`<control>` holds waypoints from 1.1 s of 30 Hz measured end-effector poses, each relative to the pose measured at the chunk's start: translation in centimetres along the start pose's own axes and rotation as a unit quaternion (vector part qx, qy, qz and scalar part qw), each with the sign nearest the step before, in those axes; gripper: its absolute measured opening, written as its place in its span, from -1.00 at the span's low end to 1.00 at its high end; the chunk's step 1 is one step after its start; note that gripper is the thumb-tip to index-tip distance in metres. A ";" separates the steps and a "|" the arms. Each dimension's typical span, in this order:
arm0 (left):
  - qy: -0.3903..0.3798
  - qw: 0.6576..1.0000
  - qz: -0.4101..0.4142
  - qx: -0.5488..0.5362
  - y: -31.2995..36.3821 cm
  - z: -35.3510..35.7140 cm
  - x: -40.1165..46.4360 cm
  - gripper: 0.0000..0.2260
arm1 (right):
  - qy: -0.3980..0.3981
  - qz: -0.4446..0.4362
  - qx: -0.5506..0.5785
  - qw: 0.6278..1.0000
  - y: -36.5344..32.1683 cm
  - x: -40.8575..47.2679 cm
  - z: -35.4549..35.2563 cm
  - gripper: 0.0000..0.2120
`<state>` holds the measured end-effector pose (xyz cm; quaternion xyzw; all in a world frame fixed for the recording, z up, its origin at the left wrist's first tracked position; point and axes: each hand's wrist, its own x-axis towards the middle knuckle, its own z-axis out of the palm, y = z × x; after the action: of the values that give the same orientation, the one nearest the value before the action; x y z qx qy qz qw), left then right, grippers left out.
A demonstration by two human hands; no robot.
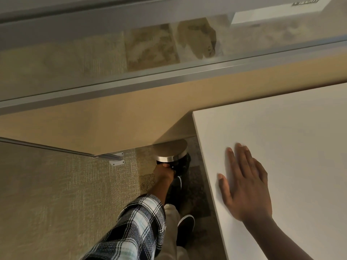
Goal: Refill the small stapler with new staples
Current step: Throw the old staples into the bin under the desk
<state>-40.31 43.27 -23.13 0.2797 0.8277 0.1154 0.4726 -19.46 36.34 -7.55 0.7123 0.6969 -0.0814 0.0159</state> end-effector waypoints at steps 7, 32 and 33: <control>-0.001 0.999 0.028 0.015 0.0 -1.6 -0.7 -0.79 | 0.002 -0.006 -0.005 1.000 -0.1 -0.1 -0.1 -0.35; -0.017 0.821 0.474 0.317 7.3 -10.1 -22.4 -0.61 | 0.002 0.046 0.057 0.997 1.4 -5.6 -6.3 -0.36; -0.017 0.809 0.493 0.319 7.8 -9.8 -23.3 -0.61 | 0.007 0.058 0.057 0.997 1.9 -6.7 -6.9 -0.36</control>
<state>-36.64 37.01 2.31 0.7873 0.5604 0.0581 0.2506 -17.03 30.61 0.02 0.7520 0.6486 -0.1149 -0.0243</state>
